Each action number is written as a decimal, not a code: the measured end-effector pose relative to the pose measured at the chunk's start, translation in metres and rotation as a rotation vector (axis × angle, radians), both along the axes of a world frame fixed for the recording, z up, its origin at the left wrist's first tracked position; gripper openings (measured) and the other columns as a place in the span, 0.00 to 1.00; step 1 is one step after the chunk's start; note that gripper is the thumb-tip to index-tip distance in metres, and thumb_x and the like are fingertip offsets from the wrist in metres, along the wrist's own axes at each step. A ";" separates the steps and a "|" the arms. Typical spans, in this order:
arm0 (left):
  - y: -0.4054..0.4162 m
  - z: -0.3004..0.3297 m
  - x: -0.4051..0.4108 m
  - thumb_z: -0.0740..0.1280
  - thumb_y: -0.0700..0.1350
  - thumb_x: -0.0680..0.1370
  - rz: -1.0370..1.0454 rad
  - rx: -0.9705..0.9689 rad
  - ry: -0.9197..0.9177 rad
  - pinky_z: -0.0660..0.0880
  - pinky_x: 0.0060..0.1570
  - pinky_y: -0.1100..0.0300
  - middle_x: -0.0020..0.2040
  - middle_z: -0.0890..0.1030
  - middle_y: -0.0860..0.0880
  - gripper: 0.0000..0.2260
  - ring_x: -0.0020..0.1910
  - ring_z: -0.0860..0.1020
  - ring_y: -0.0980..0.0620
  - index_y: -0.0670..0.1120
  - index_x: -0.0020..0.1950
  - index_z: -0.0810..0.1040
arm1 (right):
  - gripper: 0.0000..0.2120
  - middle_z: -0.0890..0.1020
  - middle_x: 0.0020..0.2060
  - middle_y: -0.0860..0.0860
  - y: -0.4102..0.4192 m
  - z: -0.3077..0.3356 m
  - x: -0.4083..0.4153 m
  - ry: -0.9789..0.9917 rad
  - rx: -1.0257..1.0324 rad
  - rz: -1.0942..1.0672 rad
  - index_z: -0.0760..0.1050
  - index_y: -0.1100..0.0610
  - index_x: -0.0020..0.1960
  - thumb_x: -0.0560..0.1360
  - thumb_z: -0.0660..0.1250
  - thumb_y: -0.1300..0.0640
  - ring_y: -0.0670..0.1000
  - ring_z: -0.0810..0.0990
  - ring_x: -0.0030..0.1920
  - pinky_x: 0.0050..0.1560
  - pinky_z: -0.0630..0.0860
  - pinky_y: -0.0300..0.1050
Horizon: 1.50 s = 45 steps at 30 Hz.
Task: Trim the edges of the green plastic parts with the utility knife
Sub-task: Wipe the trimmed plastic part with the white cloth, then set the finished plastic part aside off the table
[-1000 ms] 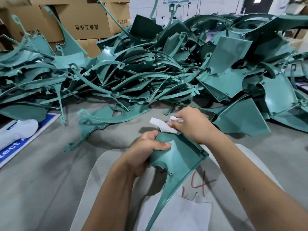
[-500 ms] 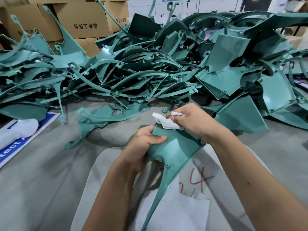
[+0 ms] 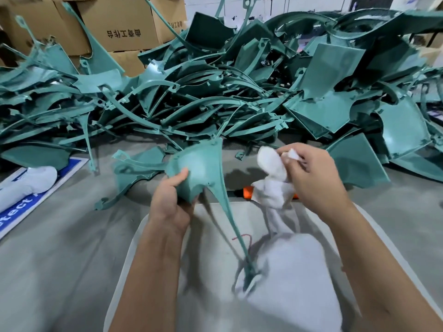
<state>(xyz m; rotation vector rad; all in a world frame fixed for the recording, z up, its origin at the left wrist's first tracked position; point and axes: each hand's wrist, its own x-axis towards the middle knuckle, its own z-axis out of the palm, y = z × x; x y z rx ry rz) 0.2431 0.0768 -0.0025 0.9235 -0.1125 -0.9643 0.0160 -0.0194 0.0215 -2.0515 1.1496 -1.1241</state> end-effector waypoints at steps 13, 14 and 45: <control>0.008 0.007 0.012 0.69 0.38 0.80 0.356 -0.324 0.251 0.81 0.40 0.62 0.52 0.87 0.47 0.10 0.46 0.87 0.51 0.42 0.61 0.81 | 0.27 0.72 0.58 0.45 0.024 -0.005 0.000 0.872 0.092 0.618 0.72 0.47 0.62 0.69 0.82 0.50 0.49 0.71 0.60 0.62 0.72 0.47; 0.008 0.009 0.012 0.69 0.38 0.80 0.357 -0.329 0.262 0.81 0.39 0.62 0.52 0.87 0.47 0.10 0.46 0.87 0.51 0.42 0.61 0.81 | 0.22 0.73 0.56 0.46 0.023 -0.003 0.001 0.855 0.098 0.600 0.74 0.50 0.59 0.70 0.80 0.55 0.50 0.73 0.58 0.59 0.73 0.47; 0.397 -0.087 -0.002 0.86 0.33 0.52 0.116 -0.246 0.354 0.83 0.35 0.46 0.55 0.81 0.29 0.42 0.45 0.82 0.31 0.31 0.64 0.77 | 0.18 0.74 0.32 0.45 0.263 0.102 0.142 0.625 -0.443 1.082 0.73 0.46 0.43 0.83 0.53 0.38 0.47 0.71 0.36 0.37 0.63 0.44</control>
